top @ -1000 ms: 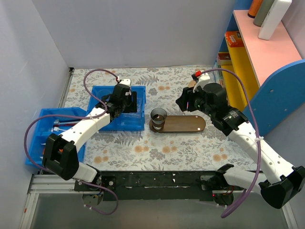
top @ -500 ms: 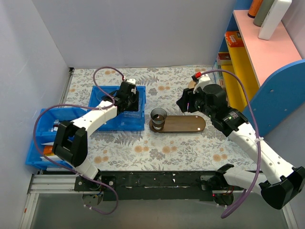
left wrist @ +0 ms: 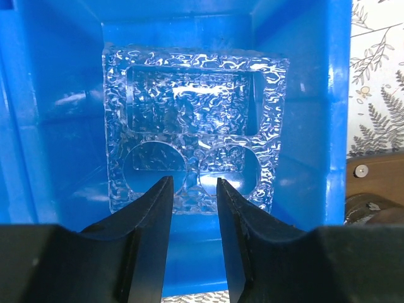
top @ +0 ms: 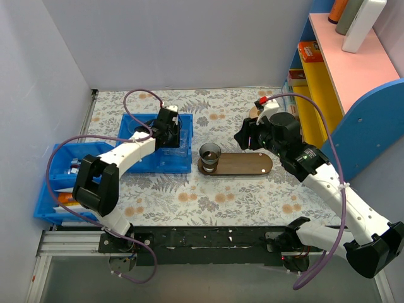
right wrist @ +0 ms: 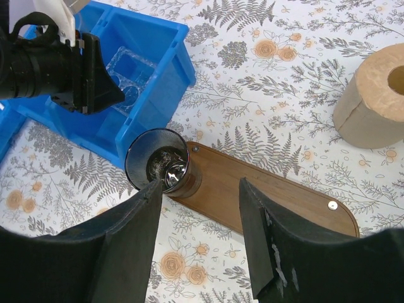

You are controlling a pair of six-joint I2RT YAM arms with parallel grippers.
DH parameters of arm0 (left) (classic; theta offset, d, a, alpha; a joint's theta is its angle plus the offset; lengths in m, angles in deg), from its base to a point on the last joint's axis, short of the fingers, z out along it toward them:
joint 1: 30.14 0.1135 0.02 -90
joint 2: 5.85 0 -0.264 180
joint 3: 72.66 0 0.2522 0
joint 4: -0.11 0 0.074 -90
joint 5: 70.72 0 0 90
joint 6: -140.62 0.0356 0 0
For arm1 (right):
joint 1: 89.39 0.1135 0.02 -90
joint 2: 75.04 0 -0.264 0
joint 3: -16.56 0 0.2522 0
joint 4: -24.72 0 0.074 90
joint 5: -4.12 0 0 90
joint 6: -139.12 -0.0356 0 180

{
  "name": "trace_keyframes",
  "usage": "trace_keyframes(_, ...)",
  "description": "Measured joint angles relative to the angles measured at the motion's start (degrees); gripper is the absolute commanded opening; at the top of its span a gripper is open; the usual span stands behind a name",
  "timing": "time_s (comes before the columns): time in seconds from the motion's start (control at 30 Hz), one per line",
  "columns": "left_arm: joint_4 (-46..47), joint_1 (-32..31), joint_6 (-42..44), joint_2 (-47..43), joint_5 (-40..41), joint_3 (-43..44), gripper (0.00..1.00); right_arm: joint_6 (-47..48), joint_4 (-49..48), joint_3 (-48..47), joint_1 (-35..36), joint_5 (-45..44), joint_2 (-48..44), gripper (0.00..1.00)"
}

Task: Prepare toiletry sets of a toothbrush and toothpaste on the tray

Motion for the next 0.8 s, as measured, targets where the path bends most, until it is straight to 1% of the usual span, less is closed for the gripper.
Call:
trace_keyframes(0.23,0.0,0.0,-0.1,1.1,0.4,0.0,0.33,0.0,-0.1,0.7,0.0,0.0,-0.3,0.6)
trace_keyframes(0.27,0.1,0.0,-0.1,1.1,0.4,0.0,0.31,-0.1,0.0,1.1,0.0,0.0,-0.3,0.6)
trace_keyframes(0.37,0.1,0.0,-0.1,1.2,0.5,0.1,0.29,-0.2,0.0,1.7,0.0,0.0,-0.4,0.6)
trace_keyframes(0.43,0.2,0.0,-0.1,1.4,0.5,0.2,0.25,-0.2,0.0,1.8,0.0,0.0,-0.3,0.6)
trace_keyframes(0.7,0.2,0.0,-0.1,2.4,0.8,0.9,0.22,-0.3,0.0,1.8,0.0,0.0,-0.4,0.6)
trace_keyframes(0.73,0.2,0.0,-0.1,2.5,0.8,0.9,0.18,-0.2,0.0,1.8,0.0,0.0,-0.4,0.6)
trace_keyframes(0.8,0.3,0.0,-0.1,2.8,0.9,1.0,0.16,-0.3,0.0,1.8,0.0,0.0,-0.5,0.6)
